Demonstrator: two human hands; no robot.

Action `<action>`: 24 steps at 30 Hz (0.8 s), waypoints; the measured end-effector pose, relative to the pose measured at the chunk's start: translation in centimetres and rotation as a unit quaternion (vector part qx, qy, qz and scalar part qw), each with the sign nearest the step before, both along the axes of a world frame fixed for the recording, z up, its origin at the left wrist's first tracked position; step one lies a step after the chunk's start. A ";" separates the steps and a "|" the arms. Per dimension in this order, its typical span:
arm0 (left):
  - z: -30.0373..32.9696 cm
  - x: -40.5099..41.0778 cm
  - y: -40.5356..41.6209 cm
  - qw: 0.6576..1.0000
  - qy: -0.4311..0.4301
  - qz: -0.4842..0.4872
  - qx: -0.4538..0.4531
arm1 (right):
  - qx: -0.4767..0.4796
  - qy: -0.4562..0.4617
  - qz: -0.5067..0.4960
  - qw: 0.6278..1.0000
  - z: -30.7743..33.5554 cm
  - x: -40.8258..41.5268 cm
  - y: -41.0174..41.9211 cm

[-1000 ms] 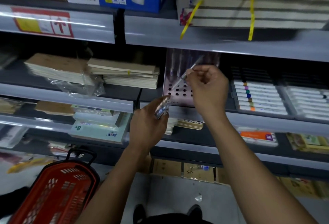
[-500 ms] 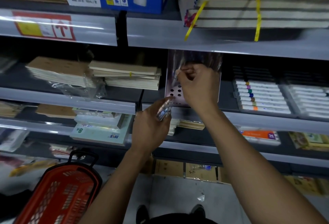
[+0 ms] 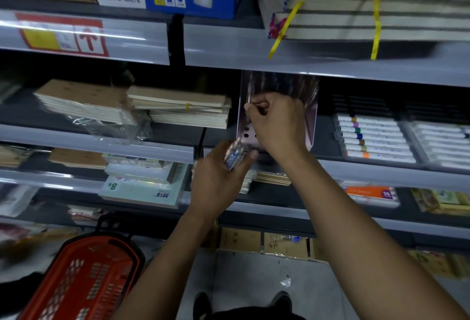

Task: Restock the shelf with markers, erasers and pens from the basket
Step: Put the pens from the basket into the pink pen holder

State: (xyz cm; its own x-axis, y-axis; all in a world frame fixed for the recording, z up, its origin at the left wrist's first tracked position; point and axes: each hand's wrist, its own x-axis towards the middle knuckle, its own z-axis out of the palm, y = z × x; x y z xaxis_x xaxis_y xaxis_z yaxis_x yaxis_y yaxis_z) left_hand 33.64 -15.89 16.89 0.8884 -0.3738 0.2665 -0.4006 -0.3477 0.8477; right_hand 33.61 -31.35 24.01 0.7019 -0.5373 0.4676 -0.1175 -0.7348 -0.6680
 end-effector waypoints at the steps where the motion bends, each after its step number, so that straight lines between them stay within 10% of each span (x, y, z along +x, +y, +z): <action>1: 0.2 -0.1 0.0 1.000 0.008 -0.012 -0.006 | -0.001 -0.005 0.000 1.000 -0.2 -0.1 0.0; 9: 0.9 -0.6 0.2 0.921 0.307 -0.038 -0.237 | 0.053 -0.052 0.007 0.997 -2.5 -2.8 0.9; 24: 0.6 -0.6 0.2 0.940 0.258 -0.064 -0.214 | 0.185 0.057 0.185 0.963 -3.8 -6.5 4.3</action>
